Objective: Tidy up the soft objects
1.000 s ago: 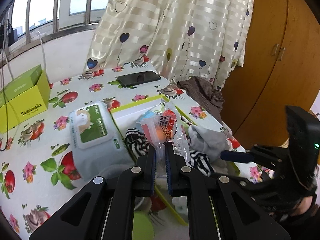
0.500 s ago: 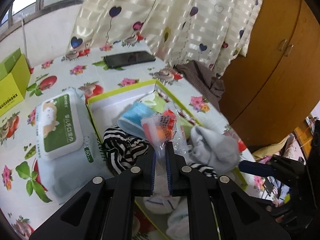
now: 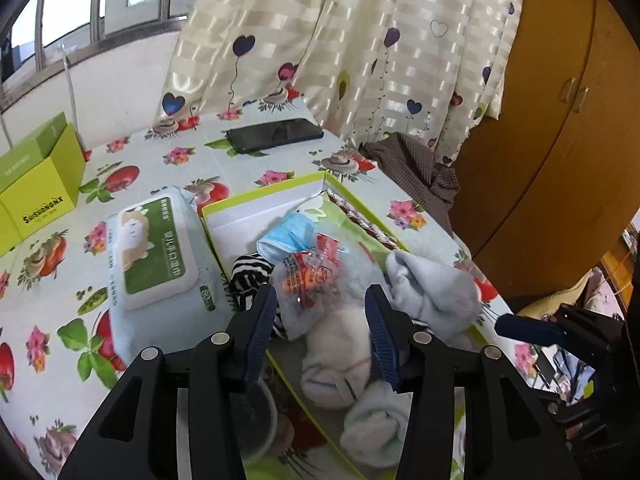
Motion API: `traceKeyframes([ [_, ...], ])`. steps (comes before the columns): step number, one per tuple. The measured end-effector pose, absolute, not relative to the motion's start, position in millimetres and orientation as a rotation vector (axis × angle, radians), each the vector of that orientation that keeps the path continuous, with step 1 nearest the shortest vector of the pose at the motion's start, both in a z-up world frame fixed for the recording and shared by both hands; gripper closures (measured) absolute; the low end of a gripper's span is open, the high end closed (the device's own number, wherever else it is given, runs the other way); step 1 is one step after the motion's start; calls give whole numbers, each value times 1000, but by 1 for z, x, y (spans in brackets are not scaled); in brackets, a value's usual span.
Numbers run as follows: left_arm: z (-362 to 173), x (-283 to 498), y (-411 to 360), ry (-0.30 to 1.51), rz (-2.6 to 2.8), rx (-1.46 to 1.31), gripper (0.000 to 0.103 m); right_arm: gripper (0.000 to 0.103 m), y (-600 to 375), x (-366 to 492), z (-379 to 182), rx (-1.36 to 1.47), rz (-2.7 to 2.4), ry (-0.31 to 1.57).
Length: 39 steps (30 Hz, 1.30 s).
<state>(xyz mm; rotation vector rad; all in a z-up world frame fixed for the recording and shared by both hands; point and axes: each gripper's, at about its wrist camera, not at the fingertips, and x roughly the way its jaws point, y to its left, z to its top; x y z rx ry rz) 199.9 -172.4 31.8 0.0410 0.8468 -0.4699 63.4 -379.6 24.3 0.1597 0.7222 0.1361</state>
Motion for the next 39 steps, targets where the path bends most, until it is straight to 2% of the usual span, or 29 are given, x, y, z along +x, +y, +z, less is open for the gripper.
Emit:
traceKeyframes([
  [4, 43, 177, -169, 813, -474, 39, 56, 39, -375, 54, 28, 140, 117, 725],
  [15, 59, 109, -157, 736, -440, 59, 55, 39, -355, 18, 38, 110, 73, 668],
  [39, 32, 42, -111, 729, -280, 11, 55, 39, -294, 4, 11, -11, 88, 754],
])
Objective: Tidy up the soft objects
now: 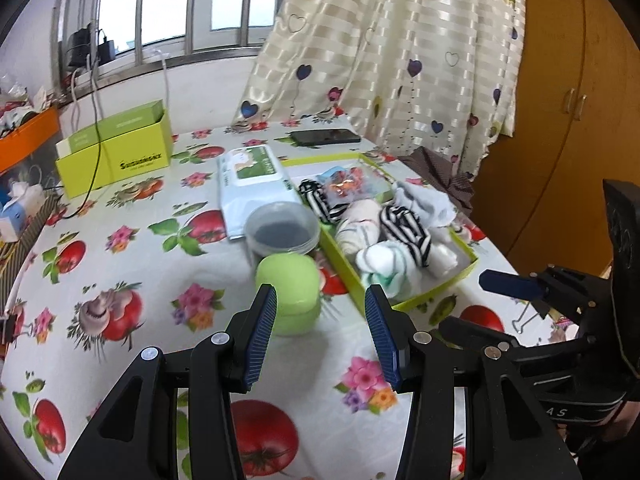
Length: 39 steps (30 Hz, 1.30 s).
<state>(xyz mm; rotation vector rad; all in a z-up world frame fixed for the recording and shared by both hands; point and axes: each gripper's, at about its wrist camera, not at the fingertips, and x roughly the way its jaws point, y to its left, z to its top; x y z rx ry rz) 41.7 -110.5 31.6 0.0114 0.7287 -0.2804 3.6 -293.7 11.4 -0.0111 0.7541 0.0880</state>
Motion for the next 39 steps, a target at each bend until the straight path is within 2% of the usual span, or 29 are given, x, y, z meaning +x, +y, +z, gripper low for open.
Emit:
traceKeyframes([
  [5, 24, 39, -106, 748, -262, -4, 55, 31, -287, 7, 6, -20, 107, 774],
  [39, -3, 43, -107, 836, -216, 18, 56, 30, -288, 17, -10, -23, 111, 833],
])
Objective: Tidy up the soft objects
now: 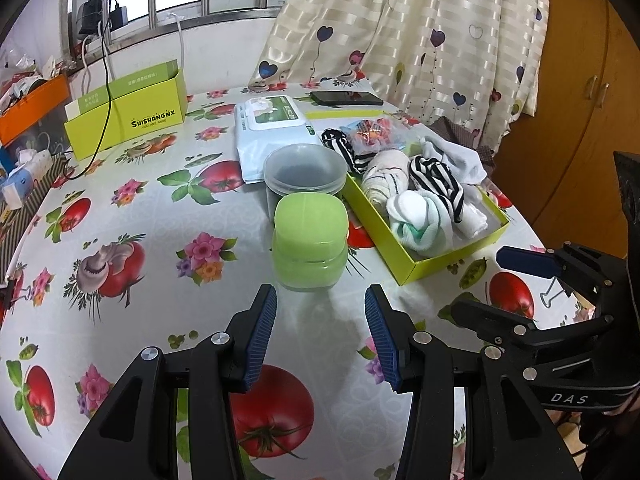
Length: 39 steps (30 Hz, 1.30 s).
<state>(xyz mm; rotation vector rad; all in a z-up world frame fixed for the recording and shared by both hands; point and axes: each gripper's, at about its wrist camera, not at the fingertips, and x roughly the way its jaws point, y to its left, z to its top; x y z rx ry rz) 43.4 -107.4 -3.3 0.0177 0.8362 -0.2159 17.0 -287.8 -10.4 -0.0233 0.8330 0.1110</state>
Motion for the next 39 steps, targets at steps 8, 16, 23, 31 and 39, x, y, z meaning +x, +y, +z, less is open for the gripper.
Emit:
traceKeyframes([
  [8, -5, 45, -108, 843, -217, 18, 56, 30, -290, 20, -15, -21, 113, 839],
  [16, -5, 46, -108, 848, -217, 18, 55, 29, -290, 20, -14, -21, 113, 839],
  [23, -7, 46, -109, 850, -216, 17, 55, 29, -290, 20, -14, -21, 111, 839],
  [31, -8, 46, -109, 852, -216, 18, 56, 29, -289, 20, -14, -22, 111, 839],
  [39, -8, 46, -108, 855, -214, 16, 56, 29, -289, 20, -14, -22, 112, 839],
])
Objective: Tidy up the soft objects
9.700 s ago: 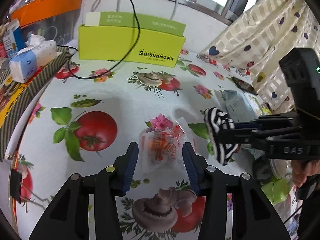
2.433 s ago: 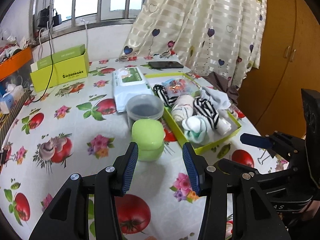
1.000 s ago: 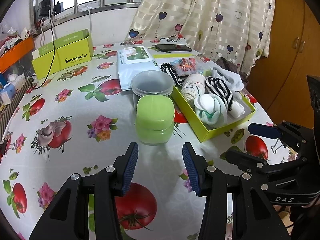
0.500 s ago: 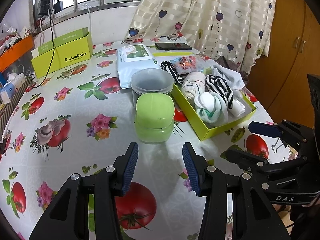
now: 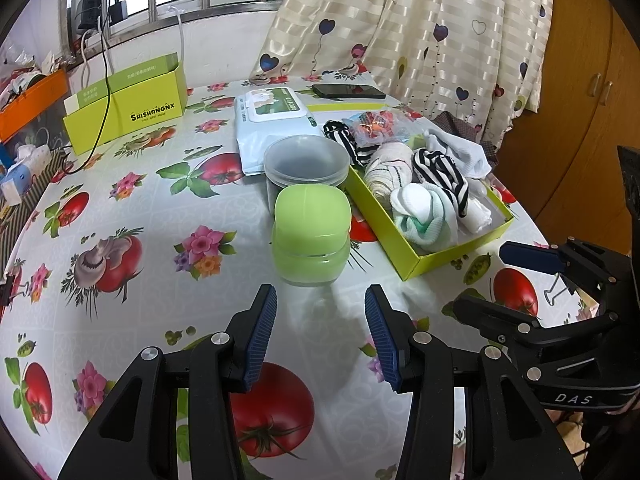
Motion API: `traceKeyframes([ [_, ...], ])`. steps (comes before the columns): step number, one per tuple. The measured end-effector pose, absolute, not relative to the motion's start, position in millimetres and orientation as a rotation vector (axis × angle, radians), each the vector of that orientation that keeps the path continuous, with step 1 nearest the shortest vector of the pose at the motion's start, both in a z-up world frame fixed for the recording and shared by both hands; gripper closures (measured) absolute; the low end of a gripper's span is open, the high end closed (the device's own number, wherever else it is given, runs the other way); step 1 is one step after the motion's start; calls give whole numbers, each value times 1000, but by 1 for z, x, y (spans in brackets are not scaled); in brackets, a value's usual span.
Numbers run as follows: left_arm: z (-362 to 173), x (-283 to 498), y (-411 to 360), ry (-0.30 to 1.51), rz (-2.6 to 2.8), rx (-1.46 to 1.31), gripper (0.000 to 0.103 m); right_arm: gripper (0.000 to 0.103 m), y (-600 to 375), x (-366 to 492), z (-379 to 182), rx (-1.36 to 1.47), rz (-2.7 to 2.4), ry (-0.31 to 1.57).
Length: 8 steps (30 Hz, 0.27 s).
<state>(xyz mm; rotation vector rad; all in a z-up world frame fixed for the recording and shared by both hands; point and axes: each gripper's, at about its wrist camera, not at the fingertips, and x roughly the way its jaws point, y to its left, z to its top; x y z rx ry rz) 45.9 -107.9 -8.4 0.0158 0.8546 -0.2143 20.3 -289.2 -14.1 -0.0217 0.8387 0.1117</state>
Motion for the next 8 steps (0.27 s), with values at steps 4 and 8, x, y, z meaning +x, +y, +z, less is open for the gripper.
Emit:
traceKeyframes([
  [4, -8, 45, -108, 849, -217, 13, 56, 29, -289, 20, -13, -21, 111, 840],
  [8, -8, 45, -109, 850, -219, 12, 55, 29, -289, 20, -14, -23, 111, 839],
])
